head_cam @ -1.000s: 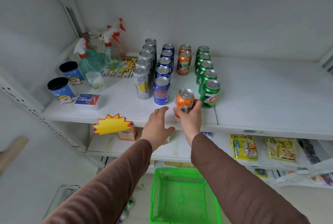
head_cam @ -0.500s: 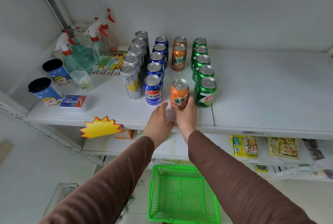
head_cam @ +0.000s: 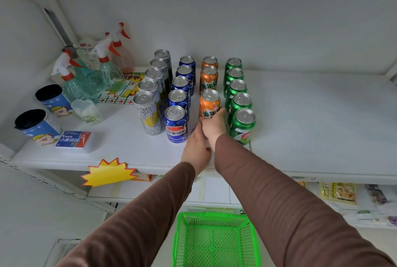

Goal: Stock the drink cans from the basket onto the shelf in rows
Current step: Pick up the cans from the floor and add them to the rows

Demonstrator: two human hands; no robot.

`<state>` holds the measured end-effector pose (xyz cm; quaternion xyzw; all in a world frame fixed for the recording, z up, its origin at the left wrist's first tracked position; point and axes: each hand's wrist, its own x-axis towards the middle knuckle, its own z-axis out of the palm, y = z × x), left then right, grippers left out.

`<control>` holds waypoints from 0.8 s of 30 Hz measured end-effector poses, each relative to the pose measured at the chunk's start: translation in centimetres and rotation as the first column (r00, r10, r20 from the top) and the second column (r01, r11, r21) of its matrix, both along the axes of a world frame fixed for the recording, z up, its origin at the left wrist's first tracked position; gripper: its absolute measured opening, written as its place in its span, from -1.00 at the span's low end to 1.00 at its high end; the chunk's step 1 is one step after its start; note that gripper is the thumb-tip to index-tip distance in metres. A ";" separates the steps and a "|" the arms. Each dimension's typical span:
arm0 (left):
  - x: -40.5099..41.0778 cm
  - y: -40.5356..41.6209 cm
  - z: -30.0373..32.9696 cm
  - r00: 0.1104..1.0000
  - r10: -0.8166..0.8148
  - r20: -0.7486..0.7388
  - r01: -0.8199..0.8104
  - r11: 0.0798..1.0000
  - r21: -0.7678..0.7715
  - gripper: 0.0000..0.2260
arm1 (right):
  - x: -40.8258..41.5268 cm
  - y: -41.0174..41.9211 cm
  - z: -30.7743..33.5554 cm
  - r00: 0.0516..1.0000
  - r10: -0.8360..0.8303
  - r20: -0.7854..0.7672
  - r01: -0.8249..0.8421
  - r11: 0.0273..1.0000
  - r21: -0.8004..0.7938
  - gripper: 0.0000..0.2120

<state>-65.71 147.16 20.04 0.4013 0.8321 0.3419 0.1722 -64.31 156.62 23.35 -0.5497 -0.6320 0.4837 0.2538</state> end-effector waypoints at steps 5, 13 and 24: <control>-0.5 1.5 0.4 1.000 -0.004 -0.026 0.004 1.000 0.012 -0.18 | -2.7 2.5 0.2 0.998 -0.048 -0.031 0.047 0.998 -0.048 -0.48; -1.6 2.3 -0.1 1.000 0.002 -0.002 -0.002 1.000 0.002 -0.14 | -5.3 4.9 -0.6 0.998 -0.060 0.011 0.060 0.998 -0.004 -0.44; -0.9 1.0 0.1 0.999 0.028 0.041 -0.031 0.998 0.063 -0.28 | -3.8 4.0 -0.6 0.997 -0.015 -0.071 0.009 0.997 -0.075 -0.49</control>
